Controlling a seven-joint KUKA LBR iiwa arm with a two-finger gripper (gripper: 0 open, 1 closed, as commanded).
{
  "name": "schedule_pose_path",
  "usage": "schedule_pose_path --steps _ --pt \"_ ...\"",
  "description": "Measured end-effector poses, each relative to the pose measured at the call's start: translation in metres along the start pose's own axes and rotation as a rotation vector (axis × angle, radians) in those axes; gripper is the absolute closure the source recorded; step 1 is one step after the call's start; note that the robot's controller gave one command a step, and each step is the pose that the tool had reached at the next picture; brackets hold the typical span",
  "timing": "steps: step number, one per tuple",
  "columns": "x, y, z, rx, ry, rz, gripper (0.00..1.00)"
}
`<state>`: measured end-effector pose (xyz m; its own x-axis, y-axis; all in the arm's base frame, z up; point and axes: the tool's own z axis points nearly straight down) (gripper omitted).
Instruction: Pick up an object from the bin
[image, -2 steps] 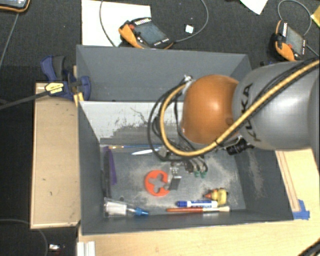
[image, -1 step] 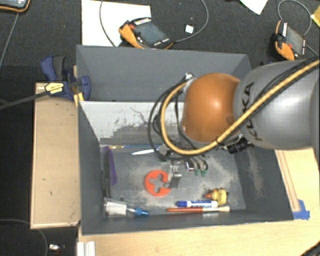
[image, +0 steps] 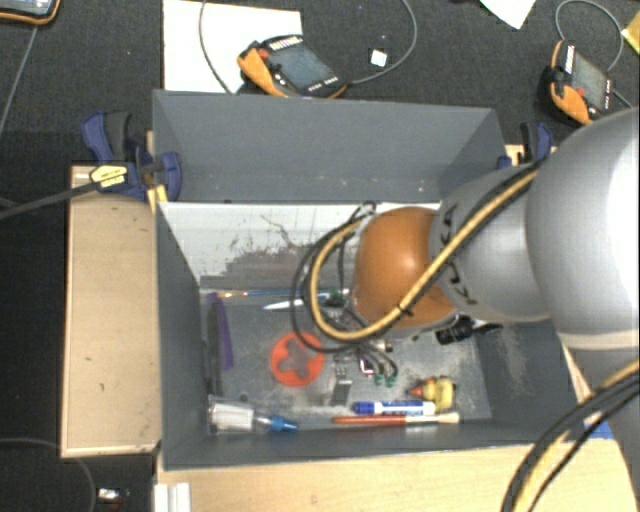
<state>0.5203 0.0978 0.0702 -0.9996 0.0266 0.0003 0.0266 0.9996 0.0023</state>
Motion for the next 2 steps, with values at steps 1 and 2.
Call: schedule_pose_path --steps 1,2 --pt "0.008 0.007 -0.071 -0.004 -0.015 0.017 0.0" --pt "-0.03 0.019 -0.03 0.0 0.001 0.189 0.0"
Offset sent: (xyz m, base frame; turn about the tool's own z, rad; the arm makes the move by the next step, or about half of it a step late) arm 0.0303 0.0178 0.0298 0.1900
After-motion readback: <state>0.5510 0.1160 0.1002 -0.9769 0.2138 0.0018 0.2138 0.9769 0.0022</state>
